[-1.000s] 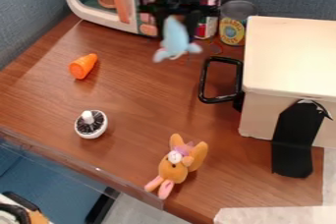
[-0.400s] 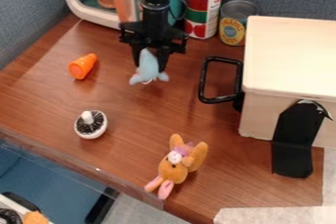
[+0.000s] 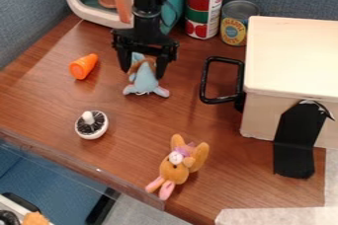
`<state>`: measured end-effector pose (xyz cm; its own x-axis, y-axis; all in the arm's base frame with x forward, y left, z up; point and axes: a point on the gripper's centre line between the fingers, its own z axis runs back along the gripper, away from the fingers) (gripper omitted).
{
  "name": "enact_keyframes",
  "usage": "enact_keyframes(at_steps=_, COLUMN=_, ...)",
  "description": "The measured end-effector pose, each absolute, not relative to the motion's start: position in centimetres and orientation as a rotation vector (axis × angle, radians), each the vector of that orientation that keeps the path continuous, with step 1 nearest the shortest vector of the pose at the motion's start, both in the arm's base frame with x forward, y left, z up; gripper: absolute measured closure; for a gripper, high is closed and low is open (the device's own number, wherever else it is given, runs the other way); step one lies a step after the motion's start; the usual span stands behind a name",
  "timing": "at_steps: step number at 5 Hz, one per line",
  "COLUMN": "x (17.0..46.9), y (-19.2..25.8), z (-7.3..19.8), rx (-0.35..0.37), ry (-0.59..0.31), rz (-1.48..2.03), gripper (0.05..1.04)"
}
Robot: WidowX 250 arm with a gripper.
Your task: Moved the Blue nanies on the table
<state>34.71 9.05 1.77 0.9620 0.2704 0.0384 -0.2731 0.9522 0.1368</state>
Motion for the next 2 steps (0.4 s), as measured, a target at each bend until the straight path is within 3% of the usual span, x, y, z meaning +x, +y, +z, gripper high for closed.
enact_keyframes(at_steps=1, x=33.9, y=9.1, z=2.6, rx=0.155, ry=-0.02, rz=0.295, gripper=0.072)
enact_keyframes(at_steps=2, x=33.4, y=8.8, z=5.7, rx=0.145, ry=-0.075, rz=0.296, gripper=0.078)
